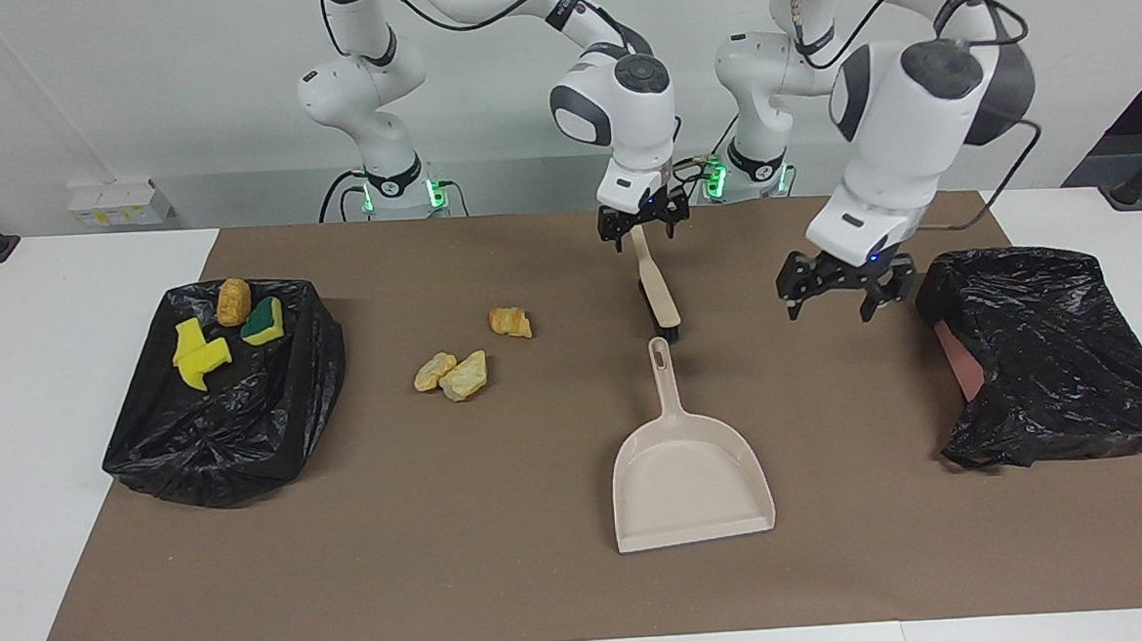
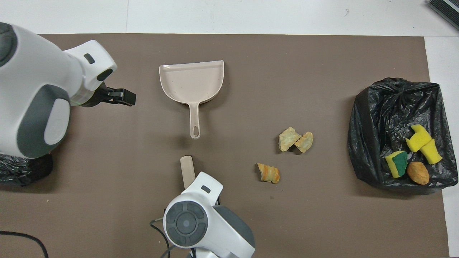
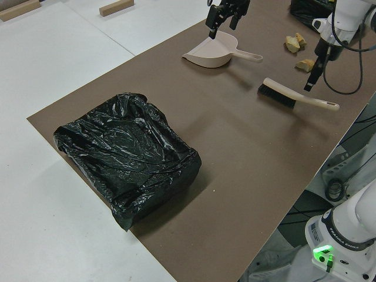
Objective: Sweep and dump trash in bin
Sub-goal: 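Reach the dustpan with the left gripper while the right gripper reaches the brush, then grasp the dustpan with the left gripper while the right gripper grasps the brush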
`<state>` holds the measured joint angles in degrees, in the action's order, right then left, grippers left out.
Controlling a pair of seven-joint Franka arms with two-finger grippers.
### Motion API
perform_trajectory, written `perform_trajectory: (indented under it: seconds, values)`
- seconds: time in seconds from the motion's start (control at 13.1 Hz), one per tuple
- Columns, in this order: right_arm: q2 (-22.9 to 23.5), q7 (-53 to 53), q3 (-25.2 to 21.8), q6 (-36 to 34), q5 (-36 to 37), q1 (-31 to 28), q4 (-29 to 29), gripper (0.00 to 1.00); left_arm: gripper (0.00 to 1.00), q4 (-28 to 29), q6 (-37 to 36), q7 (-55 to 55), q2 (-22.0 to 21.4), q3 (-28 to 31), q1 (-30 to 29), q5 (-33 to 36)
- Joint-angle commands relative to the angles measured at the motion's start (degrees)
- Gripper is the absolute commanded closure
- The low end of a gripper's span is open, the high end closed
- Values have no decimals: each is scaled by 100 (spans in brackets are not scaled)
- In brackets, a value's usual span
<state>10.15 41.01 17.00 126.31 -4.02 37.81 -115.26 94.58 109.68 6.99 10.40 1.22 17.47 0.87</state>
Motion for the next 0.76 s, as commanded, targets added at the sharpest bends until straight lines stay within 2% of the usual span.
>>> perform_trajectory:
  seconds: [0.0, 0.31, 0.46, 0.53, 0.69]
  values:
    - [-294, -128, 14, 411, -371, 155, -689, 0, 0, -19, 473, 547, 426, 89, 414, 62]
    - [-215, -163, 14, 675, -363, 200, -822, 0, 0, 16, 1107, 1154, 893, 80, 809, 62]
    - [-198, -172, 14, 780, -372, 192, -805, 0, 0, 78, 1327, 1349, 947, 71, 880, 62]
    - [-171, -259, 14, 903, -372, 192, -805, 5, 0, 200, 1450, 1384, 947, 80, 968, 54]
    - [-93, -277, 14, 957, -372, 192, -805, 37, 0, 289, 1696, 1576, 1113, 80, 1109, 54]
